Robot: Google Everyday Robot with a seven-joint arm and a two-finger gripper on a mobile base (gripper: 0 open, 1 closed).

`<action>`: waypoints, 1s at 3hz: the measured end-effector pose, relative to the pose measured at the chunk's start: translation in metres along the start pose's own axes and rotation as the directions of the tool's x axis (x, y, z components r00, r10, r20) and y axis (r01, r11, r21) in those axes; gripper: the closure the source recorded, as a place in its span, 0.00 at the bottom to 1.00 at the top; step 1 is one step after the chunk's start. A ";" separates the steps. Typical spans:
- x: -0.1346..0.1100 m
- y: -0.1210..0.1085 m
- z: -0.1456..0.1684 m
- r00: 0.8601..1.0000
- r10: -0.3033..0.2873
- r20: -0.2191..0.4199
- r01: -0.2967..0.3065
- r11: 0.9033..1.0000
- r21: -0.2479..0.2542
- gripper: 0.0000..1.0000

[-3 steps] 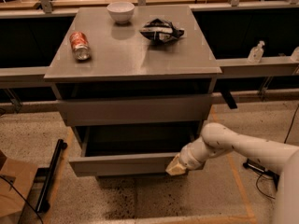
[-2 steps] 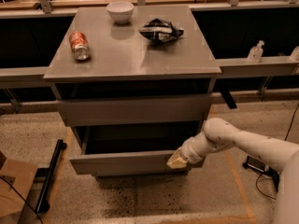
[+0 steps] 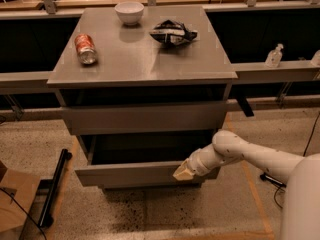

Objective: Close middle drawer

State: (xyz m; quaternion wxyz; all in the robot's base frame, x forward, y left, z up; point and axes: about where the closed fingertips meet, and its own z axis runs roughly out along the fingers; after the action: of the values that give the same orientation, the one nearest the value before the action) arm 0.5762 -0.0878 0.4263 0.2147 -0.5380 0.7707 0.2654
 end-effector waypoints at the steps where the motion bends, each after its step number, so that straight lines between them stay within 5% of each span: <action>1: -0.009 -0.016 0.007 0.999 -0.028 0.020 0.027 0.999 0.021 1.00; 3: -0.061 -0.090 0.013 0.983 -0.142 0.116 0.130 0.986 0.102 1.00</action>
Offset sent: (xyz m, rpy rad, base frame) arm 0.2076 0.0273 0.0289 0.1176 -0.3812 -0.0217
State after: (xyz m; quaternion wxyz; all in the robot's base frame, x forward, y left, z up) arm 0.6818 -0.0610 0.4384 0.3046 -0.5614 0.7291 0.2460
